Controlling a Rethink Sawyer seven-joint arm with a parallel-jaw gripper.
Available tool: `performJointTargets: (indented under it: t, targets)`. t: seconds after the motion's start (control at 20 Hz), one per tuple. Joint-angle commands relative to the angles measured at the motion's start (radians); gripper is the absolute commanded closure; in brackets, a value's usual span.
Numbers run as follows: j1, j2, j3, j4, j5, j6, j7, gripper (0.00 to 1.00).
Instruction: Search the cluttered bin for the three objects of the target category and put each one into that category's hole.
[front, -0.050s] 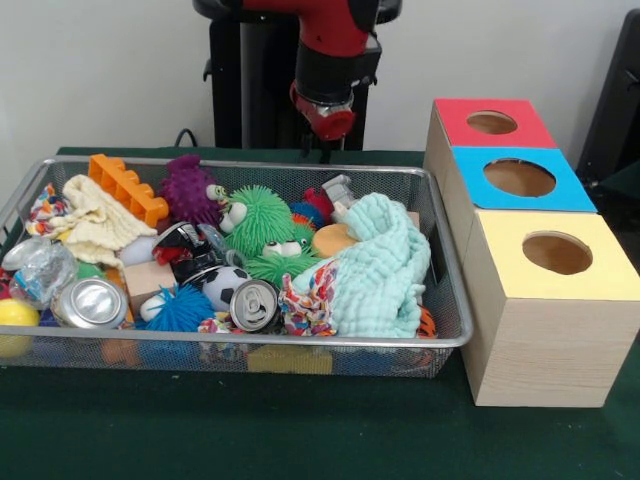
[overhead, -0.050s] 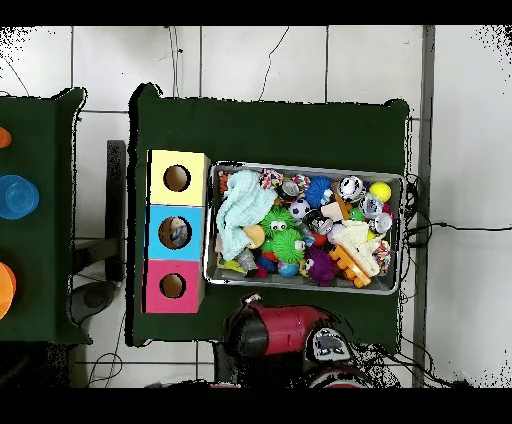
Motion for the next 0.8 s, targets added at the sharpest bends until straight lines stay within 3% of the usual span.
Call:
performJointTargets:
  t: [0.05,0.3,0.5,0.7,0.8]
  targets:
    - [0.002,-0.211,0.138,0.103,0.103,0.115,0.036,0.00]
    - [0.014,-0.255,0.155,0.145,0.145,0.117,0.046,0.00]
    - [0.060,-0.278,0.128,0.138,0.179,0.128,0.060,0.00]
    - [0.054,-0.301,0.134,0.138,0.197,0.148,0.032,0.00]
    - [0.029,-0.259,0.136,0.119,0.177,0.104,0.010,0.00]
